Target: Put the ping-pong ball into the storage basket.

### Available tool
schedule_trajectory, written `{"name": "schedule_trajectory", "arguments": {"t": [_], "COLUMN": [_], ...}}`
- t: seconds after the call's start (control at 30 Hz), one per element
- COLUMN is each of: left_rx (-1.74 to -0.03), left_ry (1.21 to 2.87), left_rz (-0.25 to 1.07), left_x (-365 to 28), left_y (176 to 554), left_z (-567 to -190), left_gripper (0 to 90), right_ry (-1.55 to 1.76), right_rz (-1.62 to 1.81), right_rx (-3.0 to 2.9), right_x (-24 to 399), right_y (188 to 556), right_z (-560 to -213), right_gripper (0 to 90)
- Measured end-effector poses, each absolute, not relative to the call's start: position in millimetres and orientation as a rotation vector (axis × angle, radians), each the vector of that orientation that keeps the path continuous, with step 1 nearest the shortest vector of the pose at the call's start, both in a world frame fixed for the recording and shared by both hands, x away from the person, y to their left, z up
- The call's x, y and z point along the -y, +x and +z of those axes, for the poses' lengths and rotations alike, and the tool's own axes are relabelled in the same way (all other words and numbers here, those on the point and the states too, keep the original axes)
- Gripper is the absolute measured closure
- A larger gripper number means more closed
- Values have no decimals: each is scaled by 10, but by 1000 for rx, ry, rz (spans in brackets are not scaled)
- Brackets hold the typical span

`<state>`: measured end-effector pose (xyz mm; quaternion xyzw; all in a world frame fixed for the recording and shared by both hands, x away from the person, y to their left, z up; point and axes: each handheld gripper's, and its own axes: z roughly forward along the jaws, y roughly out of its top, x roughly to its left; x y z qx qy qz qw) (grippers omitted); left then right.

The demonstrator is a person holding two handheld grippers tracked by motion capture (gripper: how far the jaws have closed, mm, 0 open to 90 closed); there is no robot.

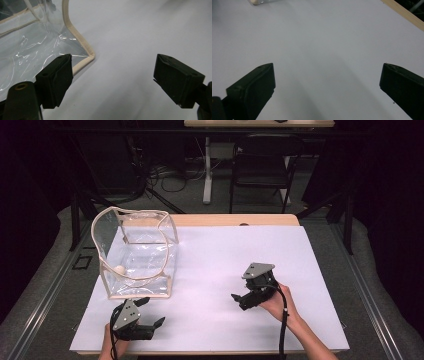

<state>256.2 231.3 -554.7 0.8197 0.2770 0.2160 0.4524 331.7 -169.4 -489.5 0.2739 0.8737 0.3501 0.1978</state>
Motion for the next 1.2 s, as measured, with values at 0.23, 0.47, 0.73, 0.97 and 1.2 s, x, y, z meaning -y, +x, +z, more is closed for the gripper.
{"name": "schedule_trajectory", "arguments": {"t": [0.23, 0.47, 0.73, 0.97, 1.2], "left_rx": [-685, -686, -684, -686, -686], "left_ry": [2026, 2026, 2024, 2025, 2024], "left_rz": [535, 536, 537, 539, 539], "left_x": [-2311, -2311, -2310, -2309, -2308], "left_y": [2563, 2561, 2560, 2560, 2556], "left_z": [-5548, -5547, -5547, -5547, -5547], "left_gripper": [163, 163, 163, 163, 163], "right_ry": [791, 802, 792, 806, 815], "right_rz": [988, 1012, 1019, 1030, 1033], "right_rx": [-2433, -2413, -2400, -2391, -2383], "right_x": [1809, 1903, 1984, 2062, 2129], "right_y": [3252, 3202, 3094, 3019, 2927], "right_z": [-5033, -5101, -5192, -5256, -5310], "right_gripper": [1, 1, 1, 1, 1]}}
